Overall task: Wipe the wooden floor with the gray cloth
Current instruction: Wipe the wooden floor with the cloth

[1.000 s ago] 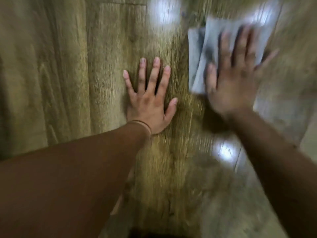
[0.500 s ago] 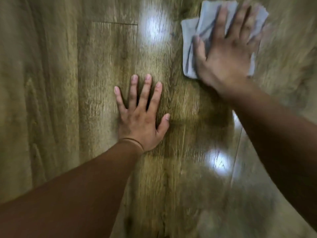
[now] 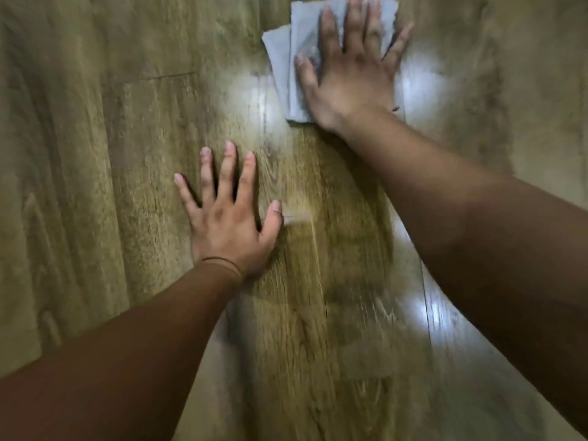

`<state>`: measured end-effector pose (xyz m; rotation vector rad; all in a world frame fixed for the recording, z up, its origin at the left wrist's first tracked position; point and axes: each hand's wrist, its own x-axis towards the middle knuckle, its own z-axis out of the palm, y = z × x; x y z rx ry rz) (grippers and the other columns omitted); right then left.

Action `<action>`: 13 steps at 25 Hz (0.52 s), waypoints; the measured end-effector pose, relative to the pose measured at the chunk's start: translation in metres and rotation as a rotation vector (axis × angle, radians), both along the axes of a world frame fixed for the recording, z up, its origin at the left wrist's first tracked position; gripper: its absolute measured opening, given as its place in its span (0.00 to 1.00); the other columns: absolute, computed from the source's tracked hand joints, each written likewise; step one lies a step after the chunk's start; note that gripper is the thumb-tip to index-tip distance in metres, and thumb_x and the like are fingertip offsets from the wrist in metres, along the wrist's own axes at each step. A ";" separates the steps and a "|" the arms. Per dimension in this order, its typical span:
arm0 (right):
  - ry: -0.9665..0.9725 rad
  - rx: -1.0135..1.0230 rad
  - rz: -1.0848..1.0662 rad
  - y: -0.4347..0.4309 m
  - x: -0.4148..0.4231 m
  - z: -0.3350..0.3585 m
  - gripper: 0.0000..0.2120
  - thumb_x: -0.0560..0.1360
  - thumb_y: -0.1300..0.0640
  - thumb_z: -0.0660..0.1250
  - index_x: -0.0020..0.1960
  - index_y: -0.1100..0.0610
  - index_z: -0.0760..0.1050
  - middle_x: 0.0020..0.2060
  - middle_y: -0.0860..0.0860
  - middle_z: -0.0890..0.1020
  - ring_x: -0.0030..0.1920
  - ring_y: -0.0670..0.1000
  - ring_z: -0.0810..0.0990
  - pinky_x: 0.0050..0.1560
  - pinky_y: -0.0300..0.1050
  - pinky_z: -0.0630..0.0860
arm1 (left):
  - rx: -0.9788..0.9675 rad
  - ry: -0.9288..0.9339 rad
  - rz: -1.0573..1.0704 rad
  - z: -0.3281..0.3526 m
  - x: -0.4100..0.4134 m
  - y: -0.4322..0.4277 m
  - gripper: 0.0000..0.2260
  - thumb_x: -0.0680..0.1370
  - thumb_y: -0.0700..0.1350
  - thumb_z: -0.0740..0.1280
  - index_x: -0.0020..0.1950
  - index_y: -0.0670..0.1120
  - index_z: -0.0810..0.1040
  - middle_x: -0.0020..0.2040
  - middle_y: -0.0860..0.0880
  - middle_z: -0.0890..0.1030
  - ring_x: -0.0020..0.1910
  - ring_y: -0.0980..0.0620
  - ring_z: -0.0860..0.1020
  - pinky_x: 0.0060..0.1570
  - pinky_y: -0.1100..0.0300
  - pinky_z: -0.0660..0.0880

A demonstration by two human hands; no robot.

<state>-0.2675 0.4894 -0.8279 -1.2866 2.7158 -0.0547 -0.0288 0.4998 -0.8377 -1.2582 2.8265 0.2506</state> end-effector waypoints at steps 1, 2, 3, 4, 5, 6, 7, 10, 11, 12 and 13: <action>-0.005 0.006 -0.010 0.020 0.006 -0.001 0.35 0.78 0.35 0.39 0.80 0.51 0.47 0.80 0.58 0.46 0.79 0.59 0.42 0.72 0.71 0.39 | 0.004 0.004 -0.005 -0.001 -0.002 -0.001 0.34 0.77 0.61 0.55 0.80 0.49 0.58 0.82 0.45 0.56 0.81 0.40 0.49 0.74 0.29 0.43; -0.026 0.006 -0.014 0.048 0.017 -0.001 0.35 0.78 0.35 0.39 0.80 0.51 0.47 0.80 0.57 0.46 0.79 0.59 0.42 0.72 0.72 0.39 | 0.009 0.000 -0.005 -0.001 -0.002 -0.003 0.34 0.77 0.62 0.54 0.80 0.49 0.58 0.82 0.45 0.56 0.81 0.40 0.49 0.74 0.29 0.43; -0.029 -0.003 -0.016 0.081 0.032 -0.001 0.35 0.78 0.35 0.40 0.80 0.51 0.47 0.80 0.57 0.47 0.79 0.58 0.42 0.72 0.72 0.39 | 0.006 -0.007 -0.003 0.000 0.000 -0.004 0.34 0.77 0.62 0.54 0.80 0.49 0.58 0.82 0.46 0.56 0.81 0.41 0.49 0.74 0.30 0.43; -0.021 -0.025 -0.002 0.117 0.048 -0.001 0.34 0.79 0.35 0.41 0.80 0.51 0.48 0.80 0.57 0.48 0.79 0.58 0.43 0.72 0.72 0.40 | 0.004 -0.007 0.004 0.000 0.001 -0.005 0.33 0.77 0.62 0.53 0.80 0.50 0.58 0.82 0.46 0.56 0.81 0.41 0.49 0.74 0.30 0.43; -0.022 -0.043 -0.005 0.160 0.065 -0.003 0.34 0.79 0.35 0.43 0.80 0.51 0.50 0.80 0.57 0.49 0.79 0.58 0.45 0.72 0.73 0.41 | 0.013 -0.008 0.004 0.001 0.000 -0.004 0.33 0.77 0.62 0.52 0.80 0.49 0.58 0.82 0.47 0.55 0.81 0.42 0.49 0.74 0.30 0.42; -0.032 -0.035 -0.028 0.206 0.084 -0.004 0.33 0.79 0.36 0.44 0.80 0.51 0.51 0.80 0.56 0.50 0.79 0.58 0.46 0.72 0.73 0.42 | 0.019 -0.023 -0.001 0.002 -0.001 -0.002 0.33 0.77 0.62 0.52 0.80 0.49 0.58 0.82 0.47 0.54 0.81 0.42 0.48 0.75 0.31 0.42; -0.018 0.023 -0.052 0.256 0.104 -0.003 0.33 0.79 0.36 0.45 0.80 0.51 0.51 0.80 0.56 0.50 0.79 0.58 0.47 0.72 0.73 0.44 | 0.014 -0.050 -0.001 0.003 -0.001 0.000 0.34 0.78 0.62 0.51 0.81 0.49 0.57 0.82 0.47 0.53 0.81 0.42 0.47 0.75 0.31 0.41; -0.101 0.208 -0.105 0.433 0.185 0.014 0.33 0.79 0.38 0.46 0.79 0.52 0.54 0.79 0.58 0.54 0.78 0.61 0.52 0.71 0.73 0.54 | -0.006 -0.094 0.004 0.016 0.001 0.003 0.35 0.78 0.61 0.48 0.81 0.45 0.55 0.82 0.44 0.51 0.81 0.40 0.45 0.73 0.28 0.41; -0.130 0.280 -0.197 0.471 0.211 0.024 0.32 0.80 0.39 0.43 0.77 0.55 0.61 0.76 0.63 0.61 0.76 0.64 0.60 0.69 0.72 0.59 | -0.015 -0.084 -0.003 0.016 -0.004 -0.001 0.35 0.77 0.61 0.48 0.80 0.44 0.56 0.82 0.43 0.53 0.81 0.40 0.45 0.72 0.27 0.41; -0.132 0.313 -0.338 0.499 0.226 0.016 0.34 0.81 0.40 0.38 0.69 0.58 0.72 0.68 0.67 0.72 0.68 0.67 0.71 0.65 0.69 0.65 | -0.030 -0.053 -0.007 0.015 -0.016 -0.006 0.36 0.76 0.61 0.49 0.79 0.42 0.58 0.81 0.42 0.55 0.81 0.39 0.45 0.71 0.26 0.41; -0.337 0.309 -0.397 0.518 0.234 0.013 0.50 0.72 0.26 0.31 0.56 0.58 0.81 0.56 0.67 0.81 0.57 0.67 0.80 0.60 0.64 0.69 | -0.035 -0.017 -0.009 0.012 -0.034 -0.008 0.37 0.75 0.62 0.49 0.79 0.42 0.58 0.81 0.42 0.56 0.81 0.39 0.46 0.71 0.25 0.41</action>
